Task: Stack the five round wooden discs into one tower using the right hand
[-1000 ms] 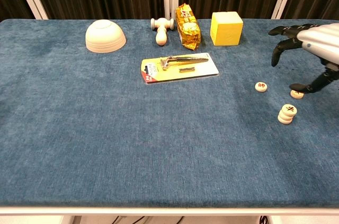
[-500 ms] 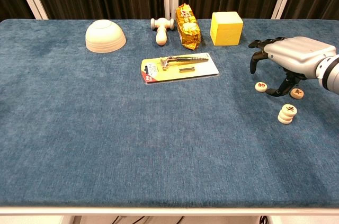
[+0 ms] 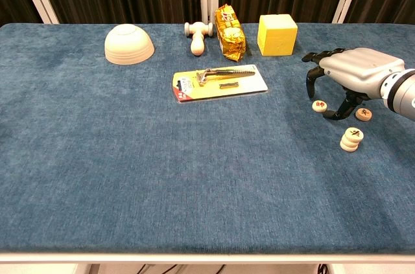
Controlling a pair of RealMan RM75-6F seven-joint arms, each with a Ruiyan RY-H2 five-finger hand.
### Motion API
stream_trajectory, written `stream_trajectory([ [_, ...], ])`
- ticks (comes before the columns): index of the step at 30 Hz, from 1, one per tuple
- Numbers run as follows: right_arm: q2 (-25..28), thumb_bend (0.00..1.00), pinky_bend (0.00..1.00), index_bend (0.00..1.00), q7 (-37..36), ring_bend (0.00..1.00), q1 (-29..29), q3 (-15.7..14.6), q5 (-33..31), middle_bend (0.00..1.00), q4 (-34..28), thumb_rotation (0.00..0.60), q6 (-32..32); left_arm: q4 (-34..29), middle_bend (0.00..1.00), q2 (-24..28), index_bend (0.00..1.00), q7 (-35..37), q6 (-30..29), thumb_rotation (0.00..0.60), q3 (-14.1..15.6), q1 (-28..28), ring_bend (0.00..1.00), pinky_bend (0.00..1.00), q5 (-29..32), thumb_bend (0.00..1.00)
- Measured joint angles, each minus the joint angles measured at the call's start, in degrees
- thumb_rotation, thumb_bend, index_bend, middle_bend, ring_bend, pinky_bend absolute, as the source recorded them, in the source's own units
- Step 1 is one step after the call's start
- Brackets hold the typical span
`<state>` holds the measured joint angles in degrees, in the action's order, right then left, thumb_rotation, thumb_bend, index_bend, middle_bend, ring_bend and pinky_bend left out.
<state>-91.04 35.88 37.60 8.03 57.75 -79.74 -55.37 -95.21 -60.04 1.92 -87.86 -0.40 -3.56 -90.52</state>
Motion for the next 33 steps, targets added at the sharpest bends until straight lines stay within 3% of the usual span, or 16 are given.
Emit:
stream_trajectory([
  [19,-0.15,0.24,0.00,0.54,-1.29,0.00,0.31,-0.65,0.18,0.04,0.69,0.600,-0.91,0.22,0.00,-0.01,0.08,0.23,0.15,0.600,0.00,-0.05,0.00,0.00,0.07,0.14],
  [25,2.01,0.24,0.00,0.54,-2.67,0.00,-0.23,-0.56,1.89,0.04,-2.52,0.600,-2.44,0.25,0.00,-0.04,0.08,0.03,0.20,0.600,0.02,-0.08,0.00,0.00,0.03,0.14],
  [33,9.11,0.24,0.00,0.56,-3.36,0.00,-2.04,-2.12,4.69,0.04,-11.03,0.600,-4.41,0.01,0.00,-0.17,0.08,-0.72,0.36,0.600,0.09,-0.15,0.00,0.00,-0.07,0.14],
])
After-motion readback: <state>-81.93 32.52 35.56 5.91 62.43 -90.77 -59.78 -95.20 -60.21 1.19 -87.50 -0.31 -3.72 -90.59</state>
